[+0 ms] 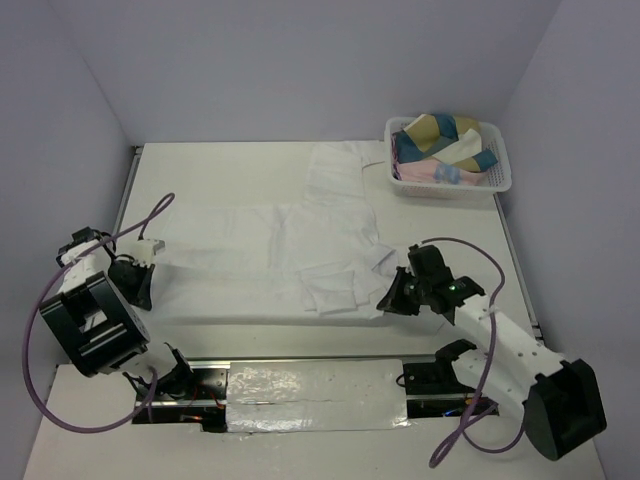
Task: Fold and stack the long sleeve shirts
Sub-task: Fold the shirt
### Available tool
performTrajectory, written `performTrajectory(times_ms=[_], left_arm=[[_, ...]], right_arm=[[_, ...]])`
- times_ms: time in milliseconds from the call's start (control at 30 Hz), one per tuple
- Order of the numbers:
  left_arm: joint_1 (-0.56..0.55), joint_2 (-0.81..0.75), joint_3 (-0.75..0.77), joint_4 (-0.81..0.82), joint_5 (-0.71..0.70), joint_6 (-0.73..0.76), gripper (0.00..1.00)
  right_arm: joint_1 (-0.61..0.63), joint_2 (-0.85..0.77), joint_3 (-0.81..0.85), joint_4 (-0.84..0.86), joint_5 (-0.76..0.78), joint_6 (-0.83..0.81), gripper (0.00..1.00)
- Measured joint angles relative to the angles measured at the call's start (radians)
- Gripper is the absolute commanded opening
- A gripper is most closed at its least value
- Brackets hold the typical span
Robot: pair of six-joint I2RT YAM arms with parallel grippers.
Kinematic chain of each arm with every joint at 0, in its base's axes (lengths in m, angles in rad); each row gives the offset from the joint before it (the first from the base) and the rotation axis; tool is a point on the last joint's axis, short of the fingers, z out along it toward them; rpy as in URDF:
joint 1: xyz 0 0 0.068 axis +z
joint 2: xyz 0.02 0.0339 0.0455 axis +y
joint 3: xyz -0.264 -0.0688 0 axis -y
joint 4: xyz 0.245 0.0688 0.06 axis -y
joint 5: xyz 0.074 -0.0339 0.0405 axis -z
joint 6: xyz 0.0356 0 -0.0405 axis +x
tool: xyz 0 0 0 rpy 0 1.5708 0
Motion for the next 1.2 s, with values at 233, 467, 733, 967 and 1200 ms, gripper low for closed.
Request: performTrajectory(times_ms=[233, 467, 733, 967, 1200], left_arm=[[0.000, -0.072, -0.023, -0.116, -0.055, 0.081, 0.05], [0.000, -0.067, -0.038, -0.175, -0.060, 0.136, 0.84], [0.000, 0.025, 0.176, -0.215, -0.062, 0.094, 0.94], [-0.013, 0.127, 0.477, -0.172, -0.015, -0.027, 0.92], [-0.142, 0.213, 0.652, -0.151, 0.037, -0.133, 0.92]], right_arm=[[0.013, -0.222, -0.029, -0.145, 0.016, 0.074, 0.16], [0.014, -0.319, -0.082, -0.248, 0.051, 0.126, 0.93], [-0.004, -0.299, 0.008, -0.327, 0.139, 0.090, 1.00], [-0.019, -0.080, 0.338, -0.350, 0.181, -0.066, 1.00], [-0.052, 0.090, 0.599, -0.320, 0.110, -0.186, 0.94]])
